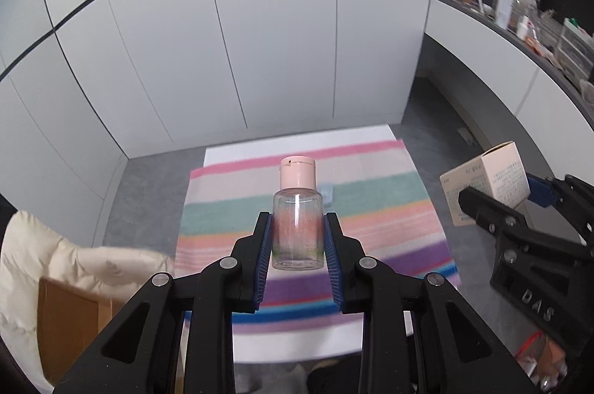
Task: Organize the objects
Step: 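Lift the jar box and clear bottle and carry them toward the cardboard box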
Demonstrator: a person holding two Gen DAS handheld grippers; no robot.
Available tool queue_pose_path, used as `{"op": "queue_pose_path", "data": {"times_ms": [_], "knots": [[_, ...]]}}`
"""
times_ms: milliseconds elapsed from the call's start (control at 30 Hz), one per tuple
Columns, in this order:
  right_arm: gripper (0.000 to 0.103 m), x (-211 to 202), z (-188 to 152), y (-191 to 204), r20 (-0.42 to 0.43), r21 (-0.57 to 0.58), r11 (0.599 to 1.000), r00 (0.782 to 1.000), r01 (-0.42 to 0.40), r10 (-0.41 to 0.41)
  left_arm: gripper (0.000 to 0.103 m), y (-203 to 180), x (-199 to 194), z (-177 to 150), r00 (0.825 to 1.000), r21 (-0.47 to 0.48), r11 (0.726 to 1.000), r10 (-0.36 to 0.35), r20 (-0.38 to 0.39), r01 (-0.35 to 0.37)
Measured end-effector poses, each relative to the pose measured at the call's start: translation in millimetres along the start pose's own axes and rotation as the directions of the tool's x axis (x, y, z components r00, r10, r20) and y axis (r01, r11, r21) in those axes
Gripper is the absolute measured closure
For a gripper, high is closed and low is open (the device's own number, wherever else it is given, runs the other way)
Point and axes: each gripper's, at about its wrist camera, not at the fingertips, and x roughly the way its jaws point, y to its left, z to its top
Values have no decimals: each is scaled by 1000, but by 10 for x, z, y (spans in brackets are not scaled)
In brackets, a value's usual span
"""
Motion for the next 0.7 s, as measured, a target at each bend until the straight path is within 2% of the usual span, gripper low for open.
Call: {"op": "queue_pose_path", "data": {"times_ms": [200,433,567,700], "knots": [[49,-318,-412,15,-7,-14,998,998,-58,58,75,109,-287,-446,1000,-3,1000,-19,-15,19],[49,-672,-1022,123,-38,2,995,995,-96,96,75,261,-545,-1021,995,-62,995,-83,-55,80],[49,-792,-1393,158,-61,15,997,995,-77,78,75,432,-696,-1345,997,-115,992,-56,-45,50],[49,-818,-1562,194,-73,37,996,994,-82,85,75,620,-736,-1458,999,-149,989,-21,-50,14]]}}
